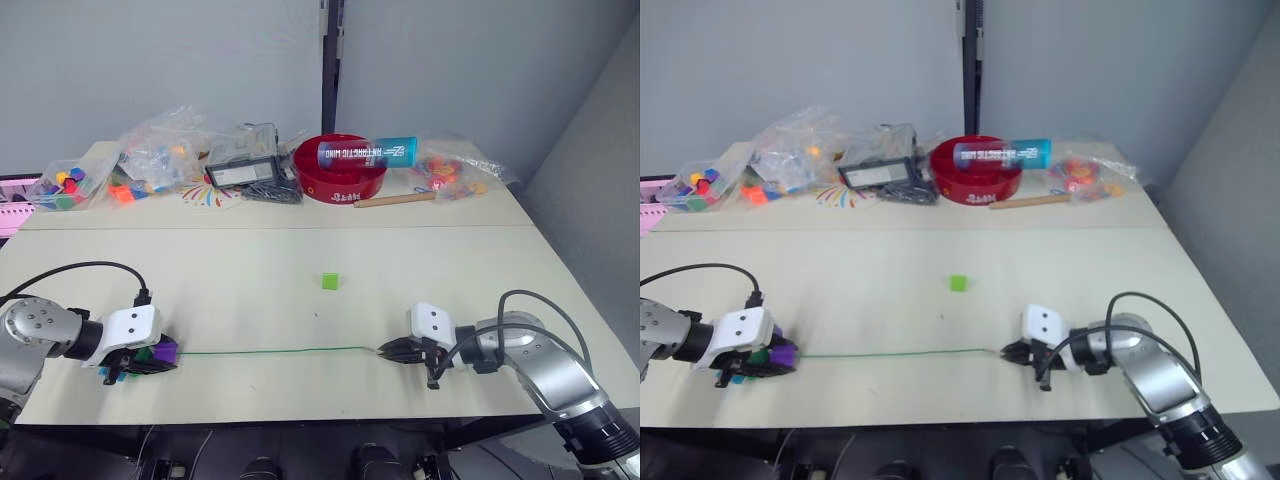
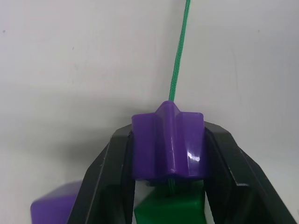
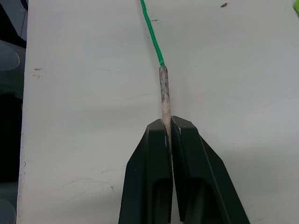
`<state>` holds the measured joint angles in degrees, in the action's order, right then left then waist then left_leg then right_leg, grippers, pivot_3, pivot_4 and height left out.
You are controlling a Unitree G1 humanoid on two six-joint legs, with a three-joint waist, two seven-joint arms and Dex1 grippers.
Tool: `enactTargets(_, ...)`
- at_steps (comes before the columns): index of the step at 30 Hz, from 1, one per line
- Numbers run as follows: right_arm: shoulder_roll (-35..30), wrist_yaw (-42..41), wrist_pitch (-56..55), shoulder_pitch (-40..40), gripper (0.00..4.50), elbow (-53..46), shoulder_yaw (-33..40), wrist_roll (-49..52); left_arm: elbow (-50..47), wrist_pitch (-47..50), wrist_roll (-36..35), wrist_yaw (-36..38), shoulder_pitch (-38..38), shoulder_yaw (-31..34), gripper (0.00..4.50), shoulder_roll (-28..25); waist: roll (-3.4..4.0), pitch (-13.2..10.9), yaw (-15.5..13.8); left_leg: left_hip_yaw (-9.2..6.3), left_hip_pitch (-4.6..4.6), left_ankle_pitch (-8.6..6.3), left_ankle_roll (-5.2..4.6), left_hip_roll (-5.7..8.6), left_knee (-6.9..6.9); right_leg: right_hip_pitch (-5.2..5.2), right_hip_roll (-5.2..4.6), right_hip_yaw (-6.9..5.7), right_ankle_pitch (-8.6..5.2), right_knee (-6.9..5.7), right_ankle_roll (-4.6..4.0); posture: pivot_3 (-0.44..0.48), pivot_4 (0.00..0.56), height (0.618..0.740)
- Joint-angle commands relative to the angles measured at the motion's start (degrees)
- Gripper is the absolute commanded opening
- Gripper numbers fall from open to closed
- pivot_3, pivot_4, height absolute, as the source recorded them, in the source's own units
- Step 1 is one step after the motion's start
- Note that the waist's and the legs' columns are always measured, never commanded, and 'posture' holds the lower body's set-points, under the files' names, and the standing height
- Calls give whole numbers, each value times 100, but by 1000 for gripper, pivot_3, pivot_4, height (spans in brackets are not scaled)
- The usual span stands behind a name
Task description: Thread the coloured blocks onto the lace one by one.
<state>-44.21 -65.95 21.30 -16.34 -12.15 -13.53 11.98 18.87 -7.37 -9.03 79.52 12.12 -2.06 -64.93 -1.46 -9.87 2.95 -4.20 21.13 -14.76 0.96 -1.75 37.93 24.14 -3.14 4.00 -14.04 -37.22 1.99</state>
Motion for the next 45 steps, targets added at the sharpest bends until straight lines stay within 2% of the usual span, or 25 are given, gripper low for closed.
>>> enactTargets(1,39,-8,-103,-60,0,-80,-12,-7,391,-110,343,-64,-70,-84,1394,-37,9,0,0,0,0,0,0,0,0,0,1,0,0,-2,0,0,150,731)
enactTargets(6,114,-8,-69,-109,0,-105,-27,40,156,37,0,-30,-103,59,1394,102,19,0,1,0,-1,0,0,-1,0,1,2,0,0,-6,0,0,150,731)
enactTargets(8,175,-9,-52,-155,0,-134,-43,64,-140,420,-373,108,-66,209,2475,164,20,-1,-17,0,-1,0,0,0,0,1,1,0,0,-6,0,0,150,731)
enactTargets(13,269,-40,26,-292,0,-167,-82,100,-919,1295,-804,329,93,464,4011,-37,5,-9,-59,-3,14,0,0,0,0,8,0,-2,0,1,1,0,150,731)
enactTargets(16,328,-68,70,-403,0,-138,-145,111,-1397,2016,-1142,486,294,523,4011,-140,-4,-14,-58,-4,19,0,0,0,0,11,0,-4,0,1,1,0,150,731)
enactTargets(19,445,-18,159,-546,0,-125,-289,55,-2168,2741,-1578,377,521,479,4011,16,-4,-14,-49,-4,18,0,0,0,0,10,0,-4,0,2,1,0,150,731)
enactTargets(21,520,8,234,-650,0,-118,-416,-17,-2691,3046,-1692,104,623,299,4011,321,-3,-14,-50,-4,17,0,0,1,0,9,0,-3,0,1,1,0,150,731)
enactTargets(24,690,98,362,-825,0,-94,-645,-138,-3160,3181,-1426,-625,838,-292,4011,1251,-2,-13,-51,-5,13,0,0,2,0,6,-1,-3,1,-1,1,0,150,731)
enactTargets(29,752,117,456,-899,0,-142,-847,-247,-3189,3029,-717,-1426,1115,-1061,4011,2304,-6,-12,-53,-9,18,0,1,3,2,9,1,-3,4,0,-1,0,150,731)
enactTargets(32,774,141,490,-906,0,-162,-905,-277,-3128,2990,-432,-1666,1206,-1392,4011,2675,-6,-12,-50,-9,17,0,1,5,3,7,-1,-2,4,1,-1,0,150,731)
enactTargets(35,784,145,512,-909,0,-172,-926,-297,-2990,2798,-101,-1743,1254,-1644,4011,2805,-6,-12,-43,-9,16,0,0,5,2,7,-1,-2,4,1,-1,0,150,731)
enactTargets(45,783,225,624,-916,0,-210,-913,-293,-2992,3069,-9,-1735,1357,-1978,4011,3116,-6,-12,-58,-10,17,0,1,7,3,6,-2,-2,4,2,-1,0,150,731)
